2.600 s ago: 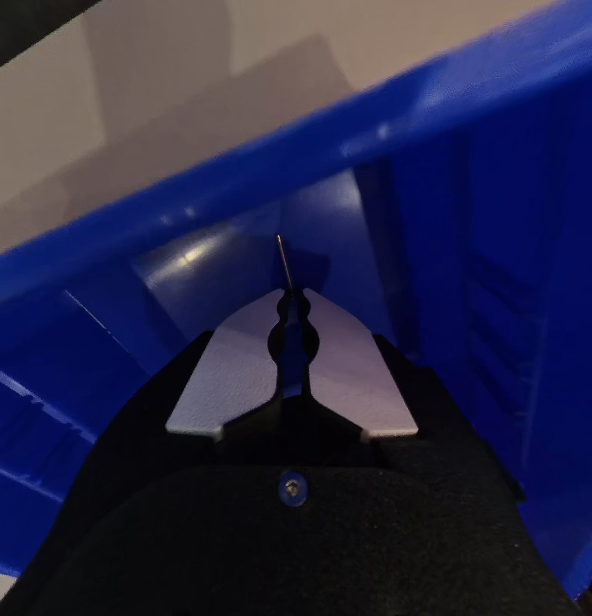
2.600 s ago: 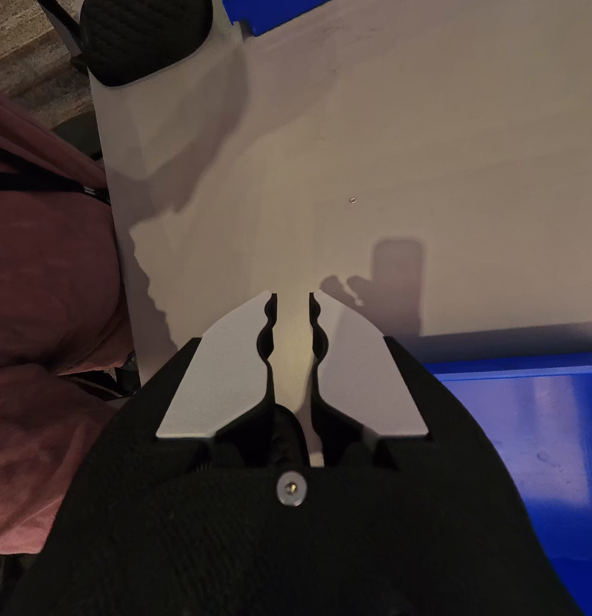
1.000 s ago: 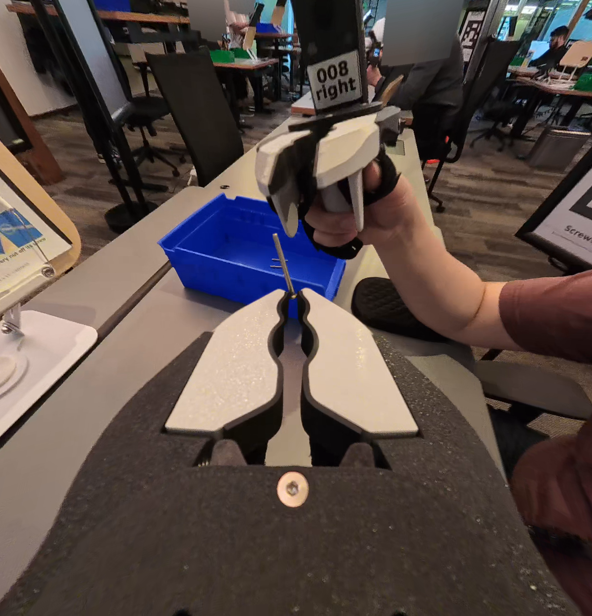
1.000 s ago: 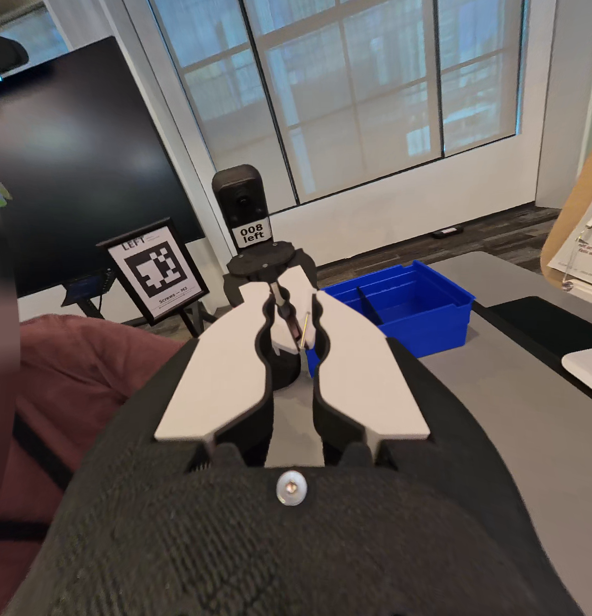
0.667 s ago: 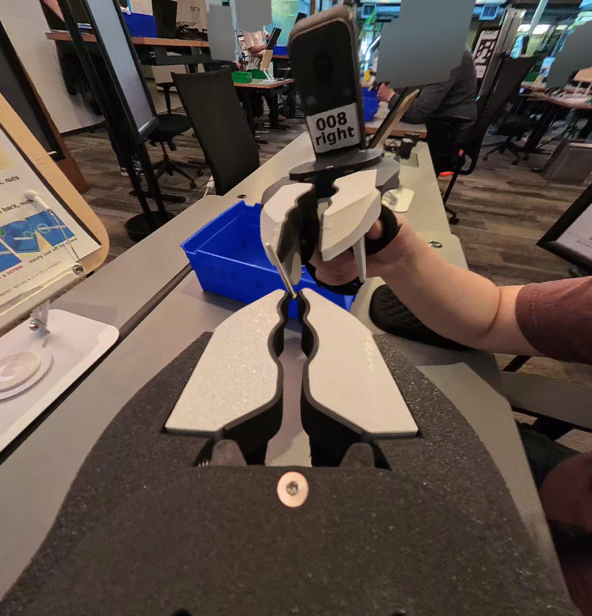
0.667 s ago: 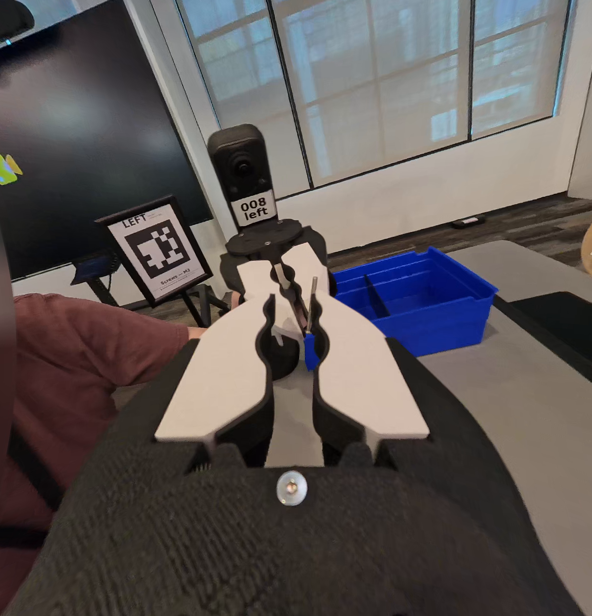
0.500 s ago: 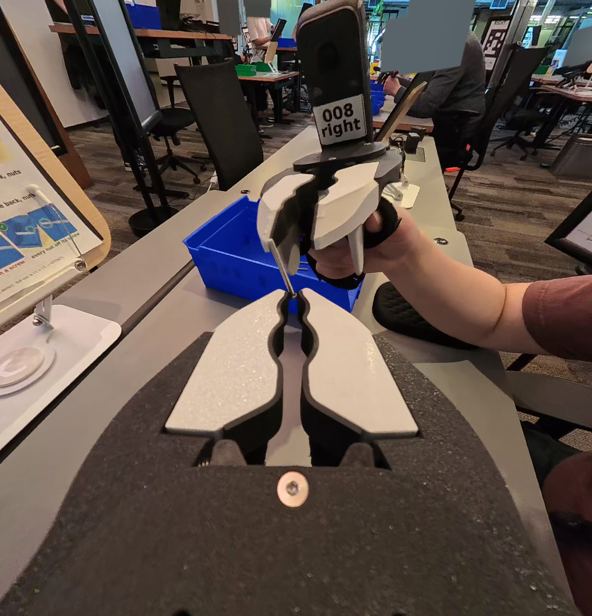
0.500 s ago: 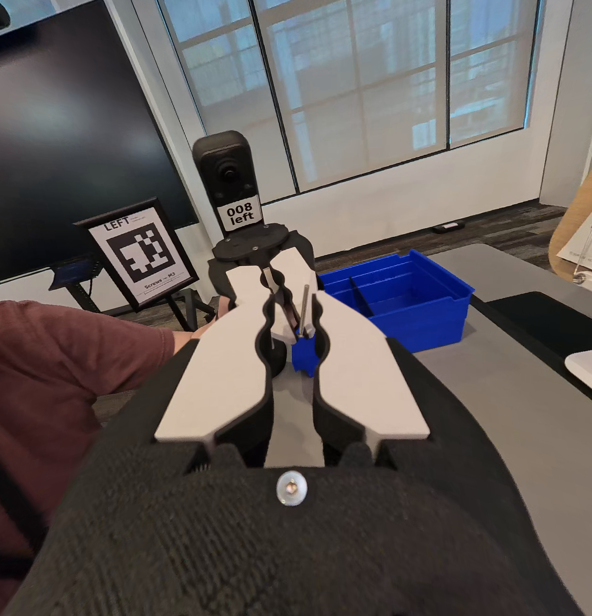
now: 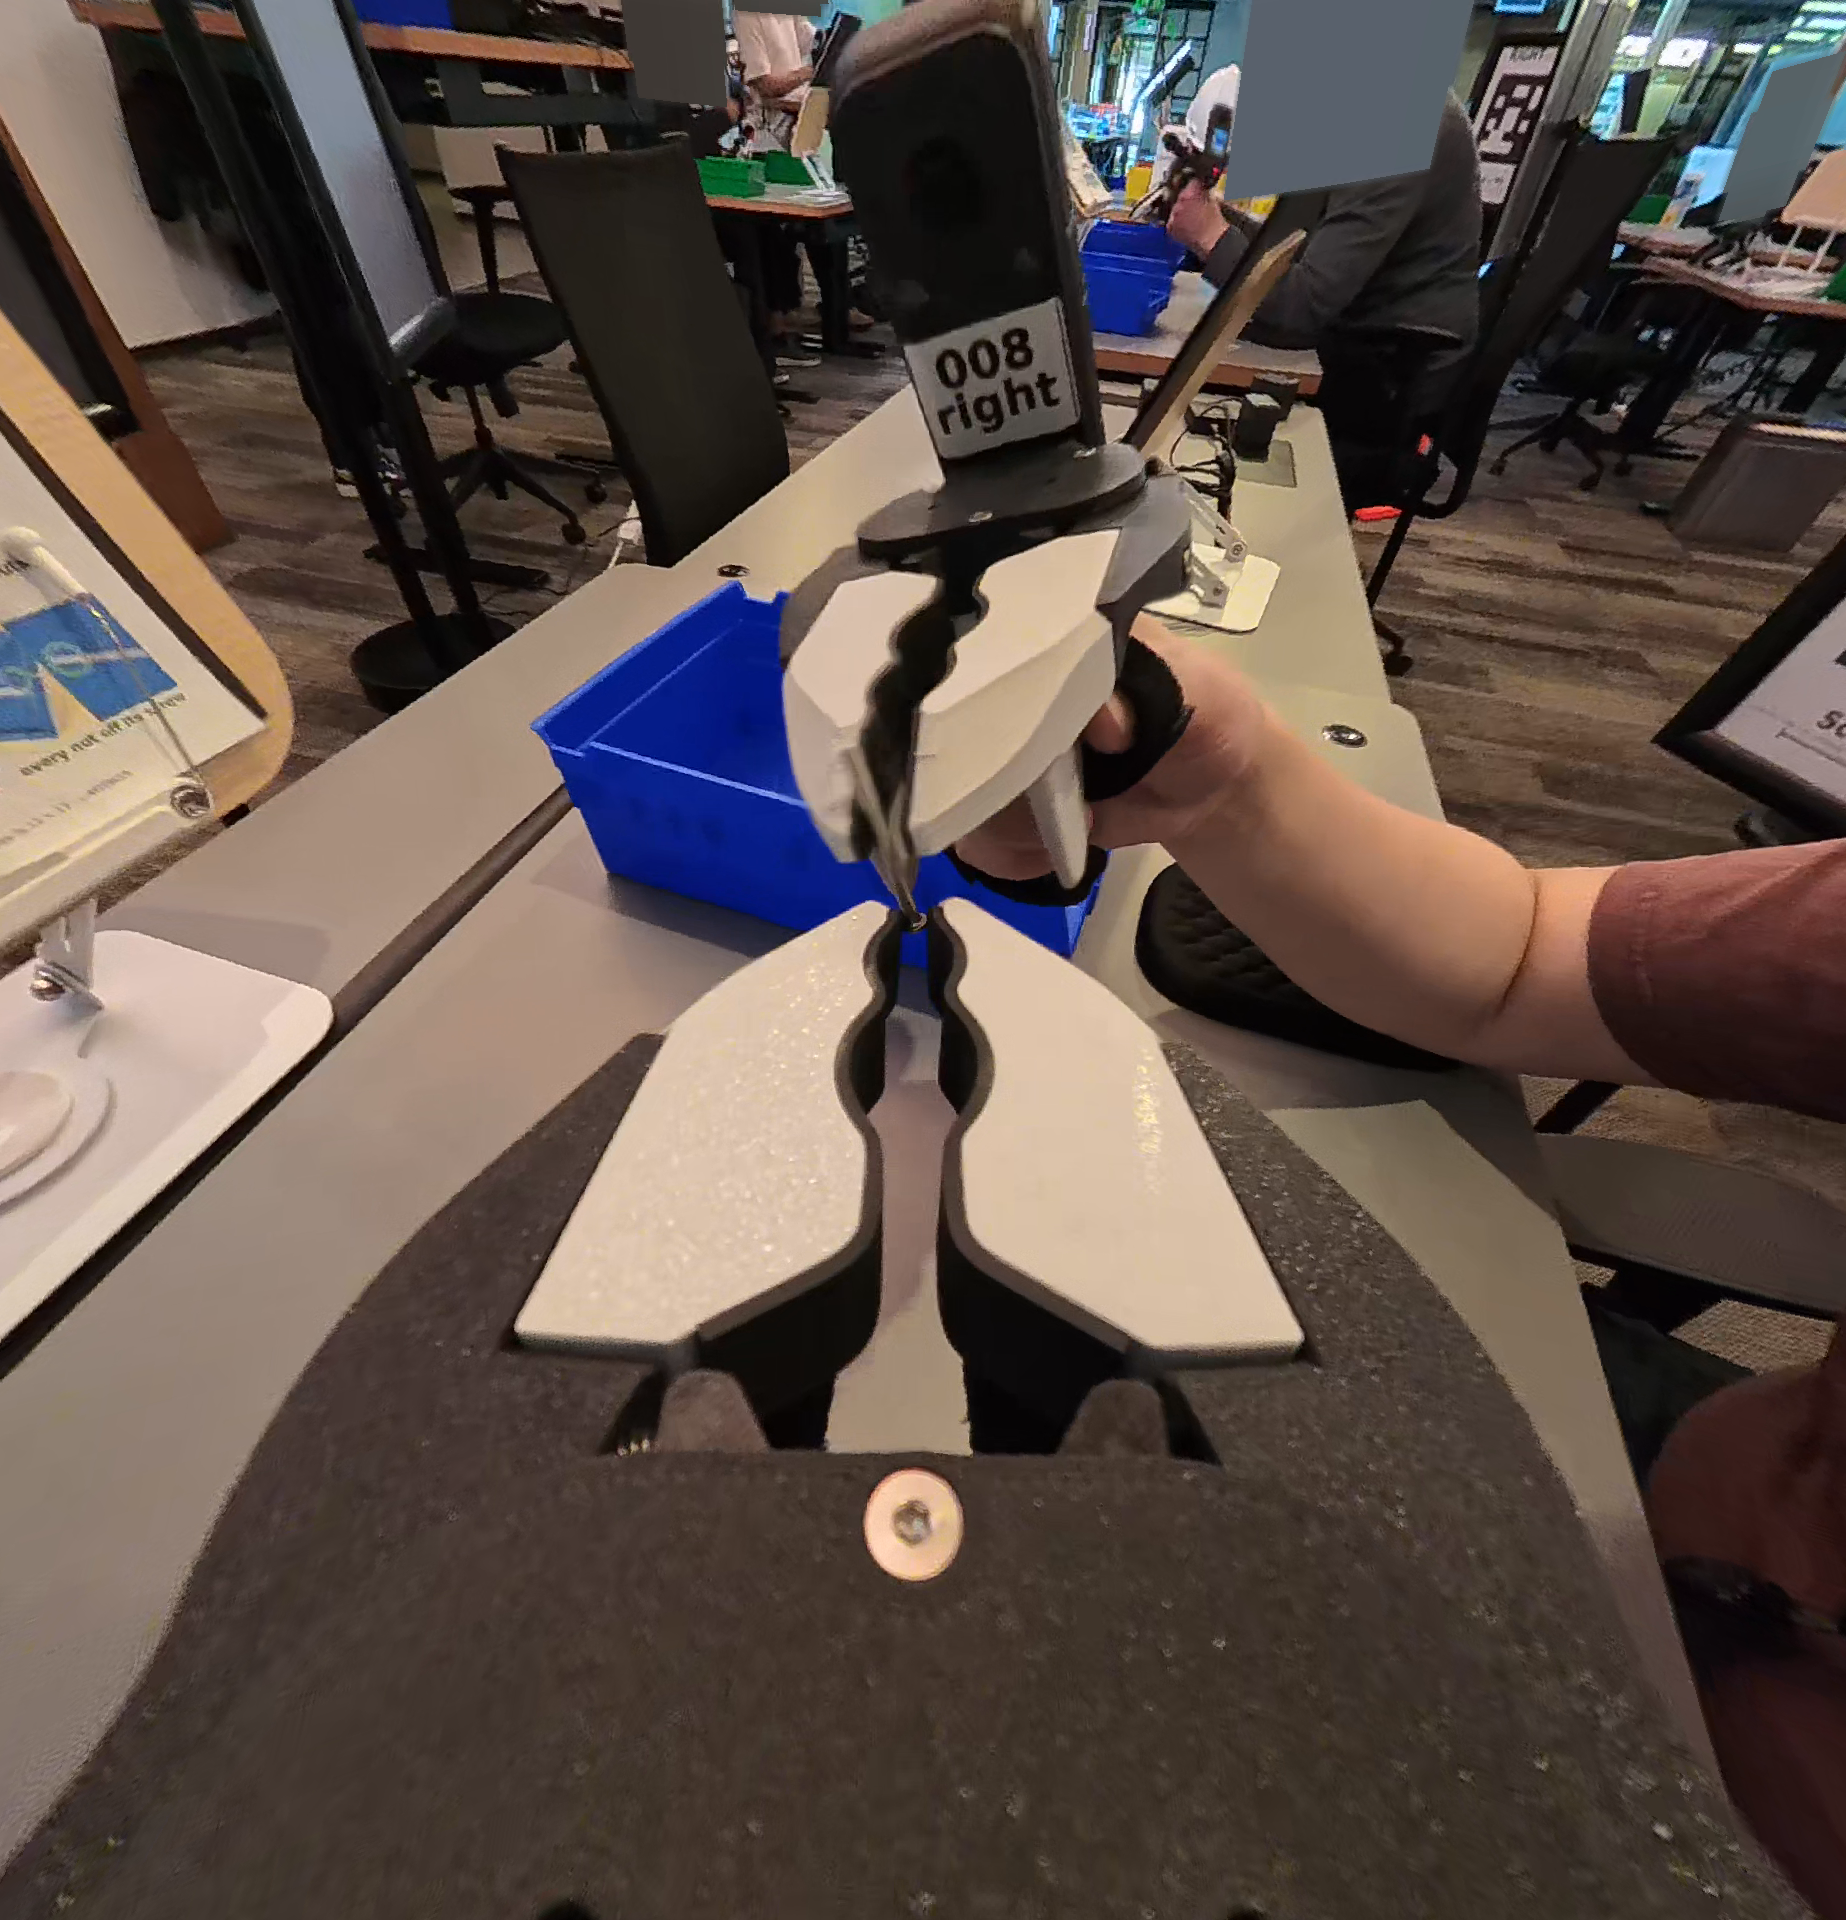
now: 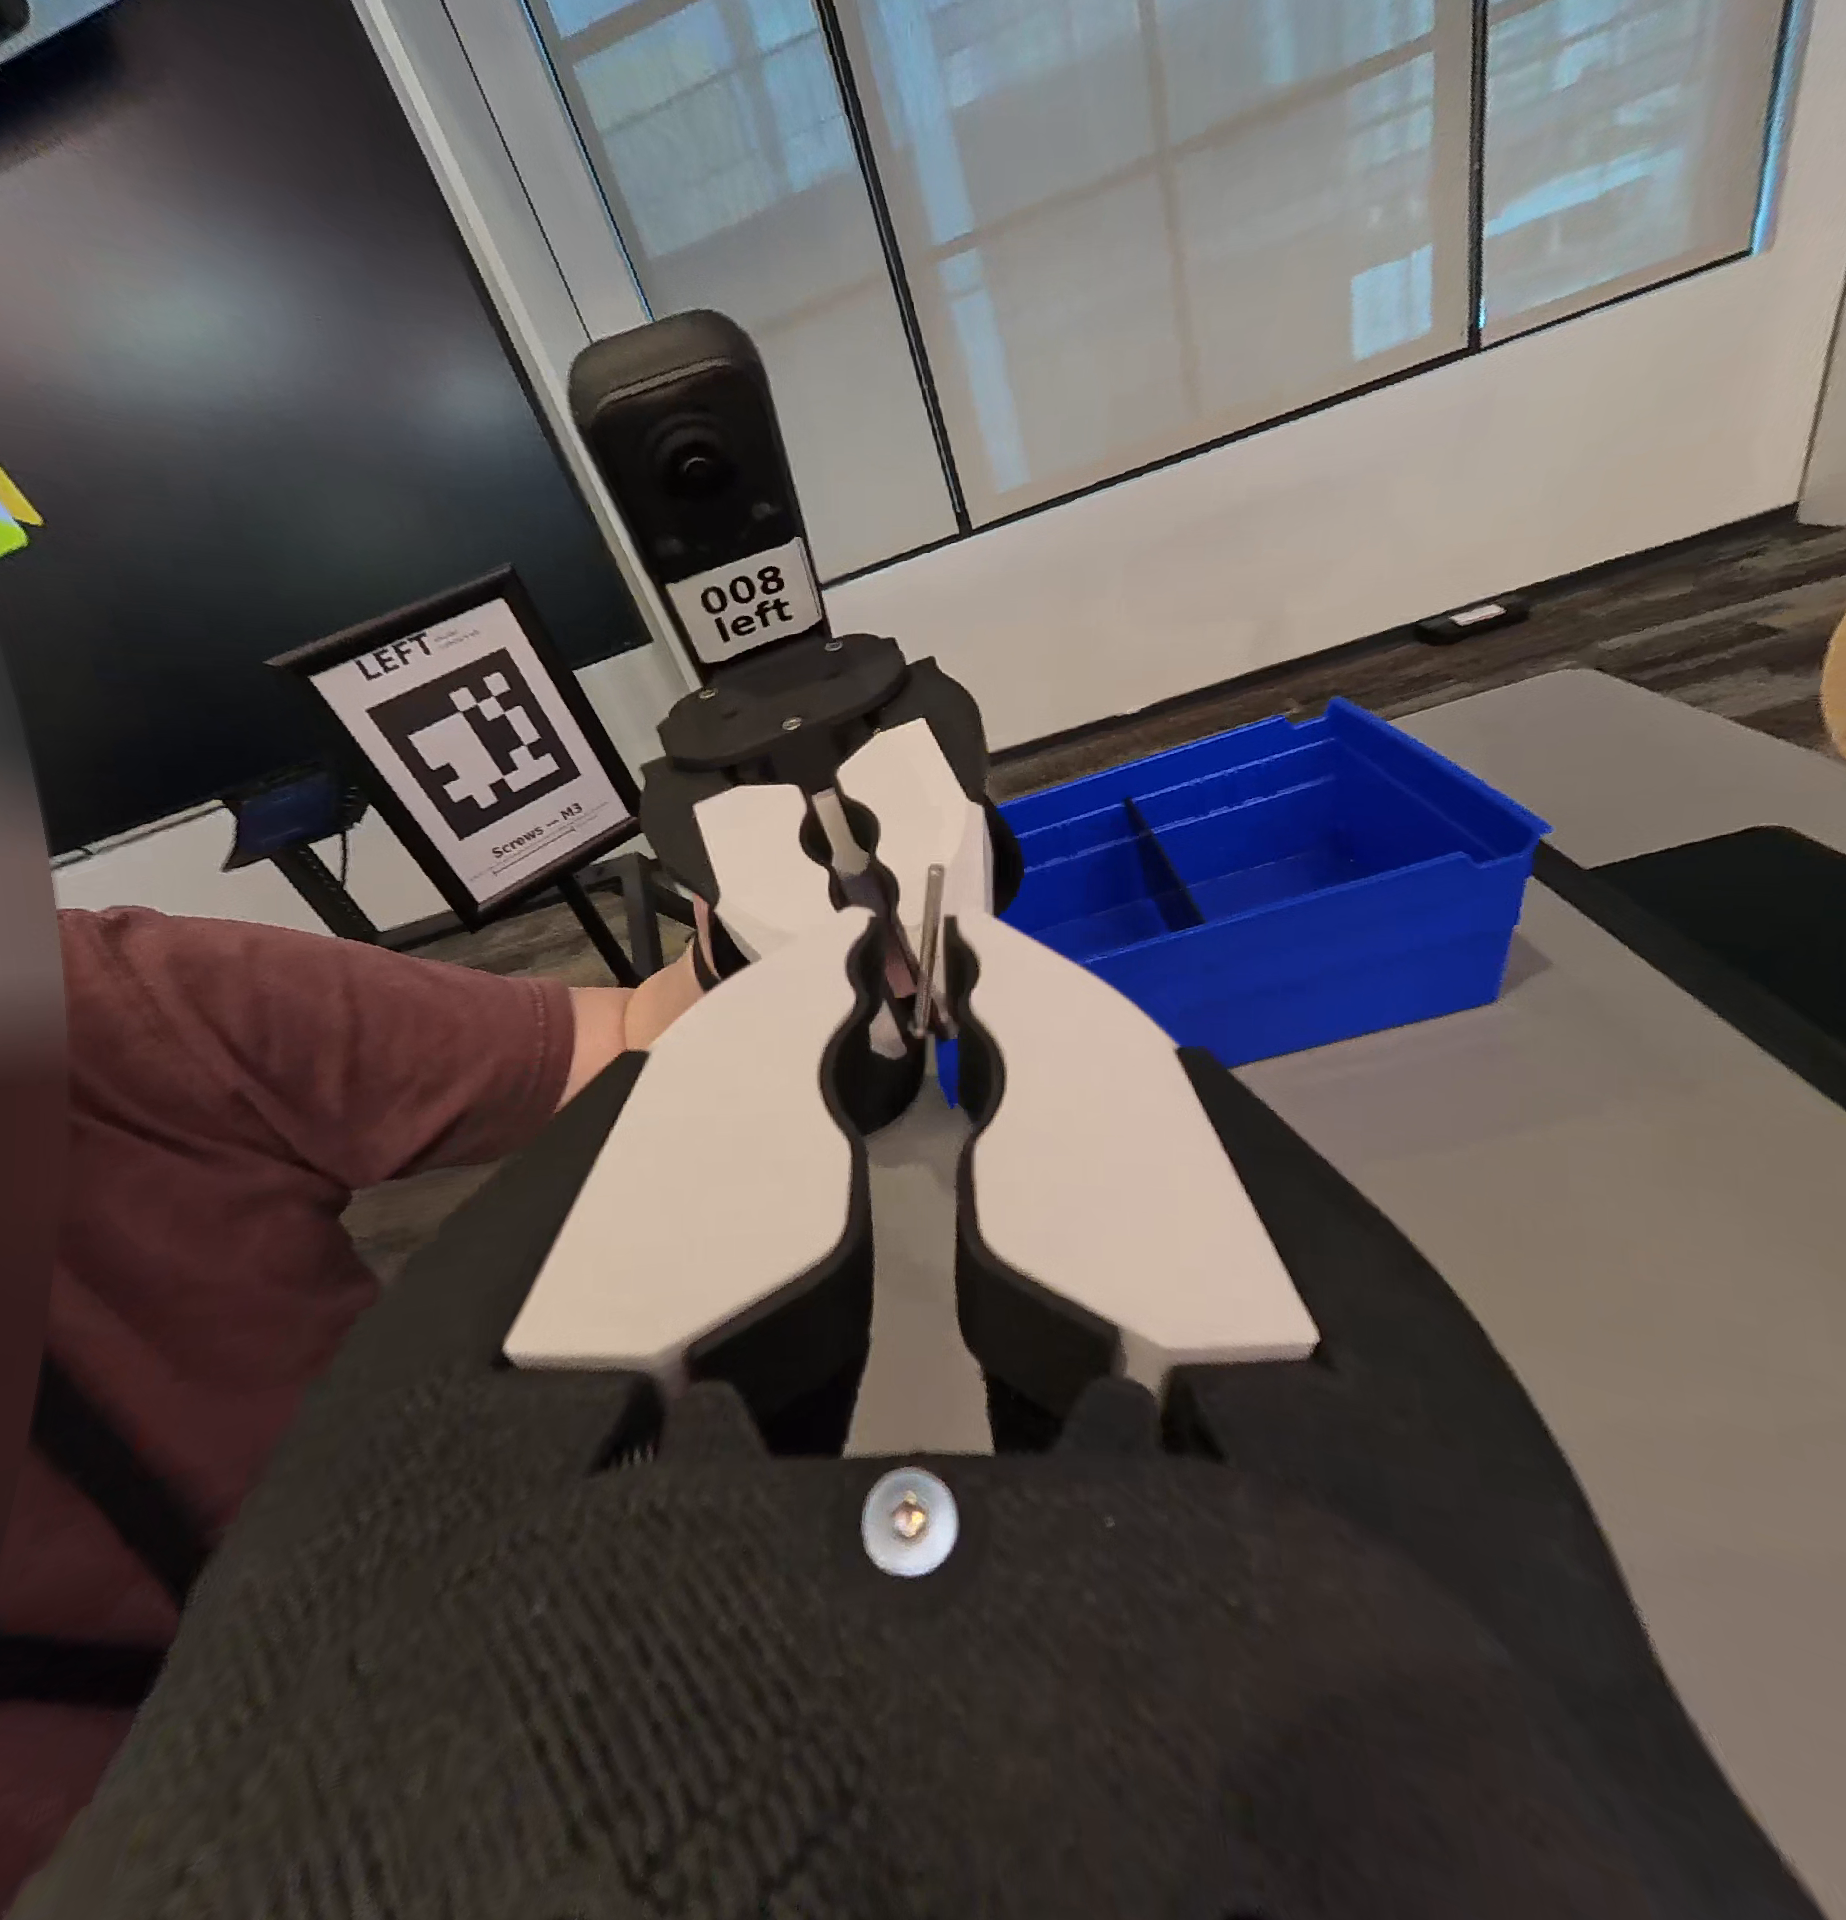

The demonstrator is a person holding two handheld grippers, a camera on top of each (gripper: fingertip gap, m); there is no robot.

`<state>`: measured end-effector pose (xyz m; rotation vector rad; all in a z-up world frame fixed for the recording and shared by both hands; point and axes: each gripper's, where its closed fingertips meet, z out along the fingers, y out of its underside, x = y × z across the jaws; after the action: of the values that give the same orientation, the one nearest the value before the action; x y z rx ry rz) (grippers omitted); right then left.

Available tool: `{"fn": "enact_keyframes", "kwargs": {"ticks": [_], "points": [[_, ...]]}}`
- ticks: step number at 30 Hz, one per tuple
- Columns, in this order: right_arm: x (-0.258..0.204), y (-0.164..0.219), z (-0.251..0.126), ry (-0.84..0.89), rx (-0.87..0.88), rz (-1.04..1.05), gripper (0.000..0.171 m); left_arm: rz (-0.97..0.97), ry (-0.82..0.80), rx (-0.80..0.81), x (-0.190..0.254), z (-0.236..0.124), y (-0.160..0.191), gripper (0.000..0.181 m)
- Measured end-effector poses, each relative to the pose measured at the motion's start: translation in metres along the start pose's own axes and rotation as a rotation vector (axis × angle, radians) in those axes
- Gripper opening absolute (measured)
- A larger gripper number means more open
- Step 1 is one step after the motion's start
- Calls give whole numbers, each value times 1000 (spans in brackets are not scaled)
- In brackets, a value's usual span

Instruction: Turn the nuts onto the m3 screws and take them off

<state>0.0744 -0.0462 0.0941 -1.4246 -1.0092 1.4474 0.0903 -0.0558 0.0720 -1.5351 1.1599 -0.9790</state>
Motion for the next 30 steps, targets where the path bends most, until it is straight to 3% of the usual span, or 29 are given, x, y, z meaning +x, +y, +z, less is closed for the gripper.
{"fn": "enact_keyframes", "kwargs": {"ticks": [1, 8, 10, 15, 20, 30], "points": [[1, 0, -1, -4, 9, 12, 4, -8, 6, 6, 0, 0, -1, 4], [9, 8, -1, 20, -30, 11, 3, -105, 13, -21, -6, 4, 8, 6], [11, 8, -1, 20, -21, 29, 3, -219, 51, 8, -8, 4, 6, 25], [11, 10, 2, -12, -13, 82, 3, -469, 216, 38, -8, 3, 7, 25], [14, 16, 7, -18, -17, 113, 3, -618, 359, 61, -5, 4, 9, 12], [17, 16, 6, -35, -2, 155, 3, -582, 332, 63, -10, 5, 12, 4]]}}
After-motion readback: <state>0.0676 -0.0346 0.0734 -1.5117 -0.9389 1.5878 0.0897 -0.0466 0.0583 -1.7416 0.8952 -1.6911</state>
